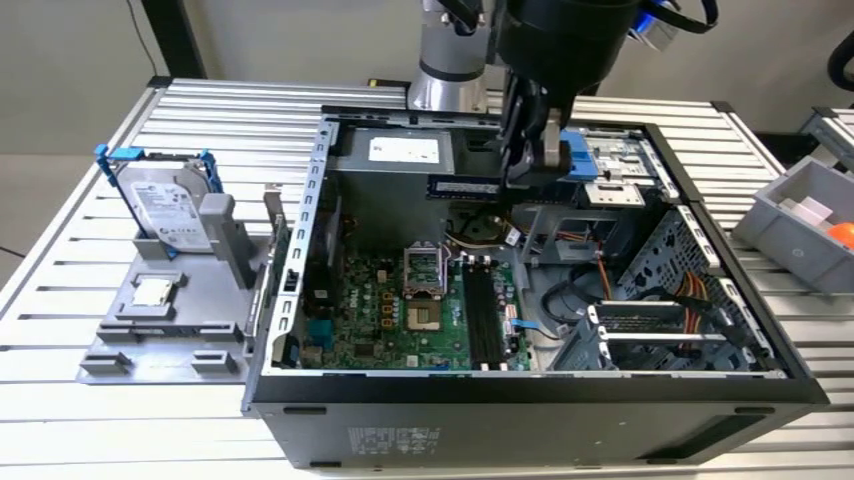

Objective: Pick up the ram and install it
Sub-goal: 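Pick up the ram and move it above insertion slot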

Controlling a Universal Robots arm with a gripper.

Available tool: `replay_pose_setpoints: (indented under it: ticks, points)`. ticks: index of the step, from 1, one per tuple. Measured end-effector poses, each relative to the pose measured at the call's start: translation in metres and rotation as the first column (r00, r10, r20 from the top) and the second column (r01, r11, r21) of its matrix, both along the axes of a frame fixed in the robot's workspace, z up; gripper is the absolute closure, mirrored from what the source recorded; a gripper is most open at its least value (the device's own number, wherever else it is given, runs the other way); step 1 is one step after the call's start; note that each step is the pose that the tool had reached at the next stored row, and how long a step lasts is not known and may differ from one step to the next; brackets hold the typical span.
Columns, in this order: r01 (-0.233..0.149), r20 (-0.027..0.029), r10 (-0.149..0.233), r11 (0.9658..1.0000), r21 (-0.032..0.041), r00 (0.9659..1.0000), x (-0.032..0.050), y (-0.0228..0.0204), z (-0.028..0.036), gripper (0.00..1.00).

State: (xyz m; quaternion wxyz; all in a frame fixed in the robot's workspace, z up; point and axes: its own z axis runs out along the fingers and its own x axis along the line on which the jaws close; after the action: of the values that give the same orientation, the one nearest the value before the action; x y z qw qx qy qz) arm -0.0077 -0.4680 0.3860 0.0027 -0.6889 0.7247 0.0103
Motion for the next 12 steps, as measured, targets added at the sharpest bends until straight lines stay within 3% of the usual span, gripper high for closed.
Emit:
replay_pose_setpoints:
  ticks: [12]
  points:
    - [0.0, -0.0001, 0.0, 1.0, -0.0001, 1.0, 0.0185, 0.0124, 0.0, 1.0]
